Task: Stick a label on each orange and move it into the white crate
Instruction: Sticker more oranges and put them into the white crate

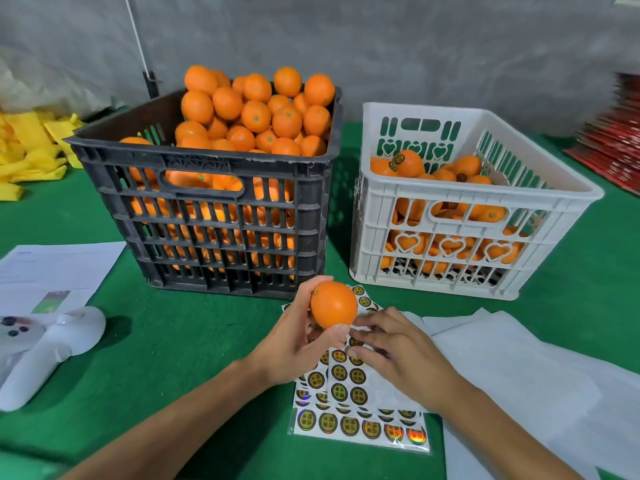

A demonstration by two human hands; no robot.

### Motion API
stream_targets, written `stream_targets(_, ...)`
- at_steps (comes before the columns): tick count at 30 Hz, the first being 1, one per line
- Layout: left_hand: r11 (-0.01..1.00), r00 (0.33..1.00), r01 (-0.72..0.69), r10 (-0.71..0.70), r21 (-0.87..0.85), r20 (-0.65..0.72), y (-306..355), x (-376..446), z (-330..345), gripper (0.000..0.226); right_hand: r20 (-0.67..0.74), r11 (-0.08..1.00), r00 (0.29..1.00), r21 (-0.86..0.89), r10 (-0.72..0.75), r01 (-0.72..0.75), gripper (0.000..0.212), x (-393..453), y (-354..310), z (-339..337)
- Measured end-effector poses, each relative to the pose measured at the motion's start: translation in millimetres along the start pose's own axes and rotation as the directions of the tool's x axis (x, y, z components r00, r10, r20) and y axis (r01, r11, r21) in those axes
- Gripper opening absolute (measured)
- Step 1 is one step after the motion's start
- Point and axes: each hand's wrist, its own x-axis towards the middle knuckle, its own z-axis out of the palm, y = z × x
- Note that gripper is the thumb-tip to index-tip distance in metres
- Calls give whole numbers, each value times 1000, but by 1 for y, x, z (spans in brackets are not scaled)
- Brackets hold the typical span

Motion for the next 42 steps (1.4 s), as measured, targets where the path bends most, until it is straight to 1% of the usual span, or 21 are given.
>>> stream_targets(3, 1000, 1000, 10, -10, 8, 3, -2, 0, 0, 80, -27, 999, 999, -18, -29, 29, 38, 0, 2, 1)
stream_targets(5, 1000, 1000, 21, -21, 7, 11, -4, 1, 0, 79, -15, 1000, 1000, 5, -21, 21, 43, 0, 4, 0)
stream_targets(8, 1000, 1000, 23, -22, -18, 19, -3, 2, 0, 77, 2, 996, 1000, 92, -2, 2, 51, -1, 6, 1)
stream_targets(11, 1000, 1000, 15, -15, -17, 15, -4, 3, -1, 78, -14, 993, 1000, 114, -10, 11, 43, 1, 7, 2)
stream_targets(15, 1000, 1000, 19, -19, -16, 8, -3, 2, -1, 78, -37, 999, 999, 21, -36, 37, 32, 2, 7, 2)
stream_targets(18, 999, 999, 33, -33, -3, 2, -3, 3, -1, 79, -83, 989, 991, -109, -109, 100, 27, 0, 5, 2)
stream_targets(19, 999, 999, 35, -35, -1, 2, -4, 3, -2, 78, -107, 986, 987, -128, -121, 107, 25, 1, 3, 2)
stream_targets(20, 999, 999, 37, -37, -4, 6, -4, 3, -2, 77, -129, 991, 987, -102, -97, 84, 24, 1, 2, 2)
stream_targets(22, 999, 999, 44, -44, -19, 23, -4, 3, -1, 75, -173, 1000, 985, 4, 6, -5, 23, 4, 1, 0)
stream_targets(24, 998, 998, 51, -51, -19, 31, -4, 4, -2, 74, -166, 999, 986, 36, 31, -26, 25, 7, 1, 0)
stream_targets(25, 999, 998, 51, -50, -13, 31, -4, 4, -2, 73, -135, 1000, 991, 24, 7, -4, 28, 7, 2, 0)
stream_targets(28, 999, 998, 49, -48, -5, 33, -3, 4, -1, 72, -44, 999, 998, 4, -51, 51, 48, 5, 4, 1)
stream_targets(29, 999, 998, 49, -49, -2, 32, -3, 4, -1, 72, -36, 998, 998, 5, -55, 55, 50, 5, 5, 1)
stream_targets(33, 999, 999, 40, -41, 16, 27, -1, 4, -1, 72, -66, 992, 989, -18, -130, 129, 29, 7, 7, -1)
stream_targets(35, 999, 999, 37, -38, 20, 31, 0, 4, -1, 70, -74, 981, 980, -68, -186, 181, 26, 7, 7, -1)
stream_targets(36, 999, 999, 37, -38, 22, 30, 0, 3, -1, 70, -72, 980, 979, -74, -192, 186, 28, 7, 8, 0)
stream_targets(37, 999, 999, 41, -41, 20, 26, 0, 3, -1, 70, -65, 986, 985, -55, -162, 159, 33, 6, 8, 0)
stream_targets(40, 998, 998, 56, -56, 8, 21, 2, 2, 0, 73, -31, 1000, 1000, 30, 0, 1, 55, 5, 11, 2)
stream_targets(42, 998, 999, 45, -46, 49, 28, 2, 2, 0, 76, -29, 997, 998, 69, 48, -46, 60, 4, 12, 6)
